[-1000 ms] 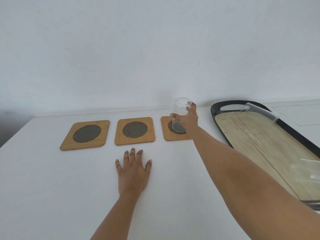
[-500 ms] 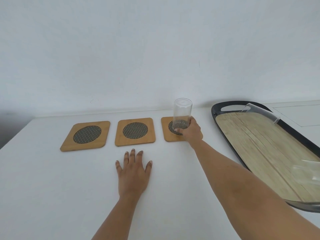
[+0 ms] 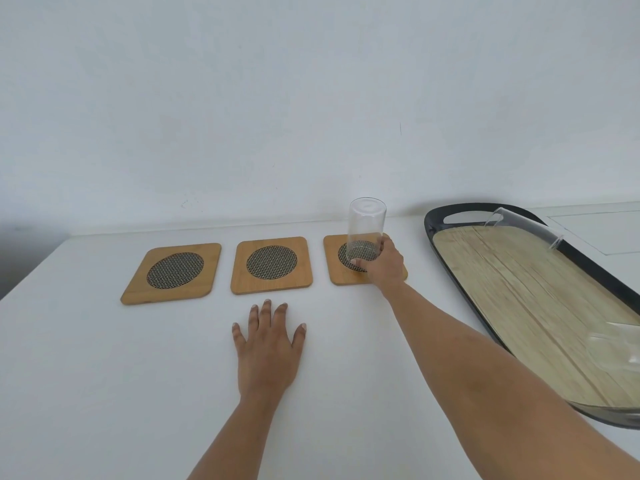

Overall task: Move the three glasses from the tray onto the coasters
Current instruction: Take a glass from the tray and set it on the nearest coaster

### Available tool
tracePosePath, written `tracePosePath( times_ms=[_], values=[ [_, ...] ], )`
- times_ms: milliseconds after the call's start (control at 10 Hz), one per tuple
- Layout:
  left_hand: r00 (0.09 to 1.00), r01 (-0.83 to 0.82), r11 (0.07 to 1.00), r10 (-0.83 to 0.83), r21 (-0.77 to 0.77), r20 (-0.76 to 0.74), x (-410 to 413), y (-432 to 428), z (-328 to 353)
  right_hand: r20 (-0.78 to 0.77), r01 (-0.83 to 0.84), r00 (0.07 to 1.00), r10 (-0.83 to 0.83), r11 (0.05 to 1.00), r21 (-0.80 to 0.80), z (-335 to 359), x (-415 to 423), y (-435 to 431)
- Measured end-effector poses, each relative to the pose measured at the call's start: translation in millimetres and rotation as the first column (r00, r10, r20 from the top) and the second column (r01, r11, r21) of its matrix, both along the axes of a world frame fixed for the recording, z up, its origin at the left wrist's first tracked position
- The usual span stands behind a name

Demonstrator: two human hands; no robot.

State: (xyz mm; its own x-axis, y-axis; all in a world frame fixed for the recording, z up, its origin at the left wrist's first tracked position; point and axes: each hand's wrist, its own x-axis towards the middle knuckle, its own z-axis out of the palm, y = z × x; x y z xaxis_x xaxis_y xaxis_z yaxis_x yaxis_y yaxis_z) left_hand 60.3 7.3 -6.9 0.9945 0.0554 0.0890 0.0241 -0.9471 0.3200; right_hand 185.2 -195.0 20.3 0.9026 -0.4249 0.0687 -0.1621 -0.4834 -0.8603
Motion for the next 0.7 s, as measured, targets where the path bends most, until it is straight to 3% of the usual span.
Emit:
tracePosePath(
  times_ms=[700],
  values=[
    [1.0,0.0,1.0,0.0,-0.004,0.009,-0.6,0.7,0.9,-0.044,0.038,0.998,-0.041,0.997,-0.062,-0.5,-0.7,5.8]
  ],
)
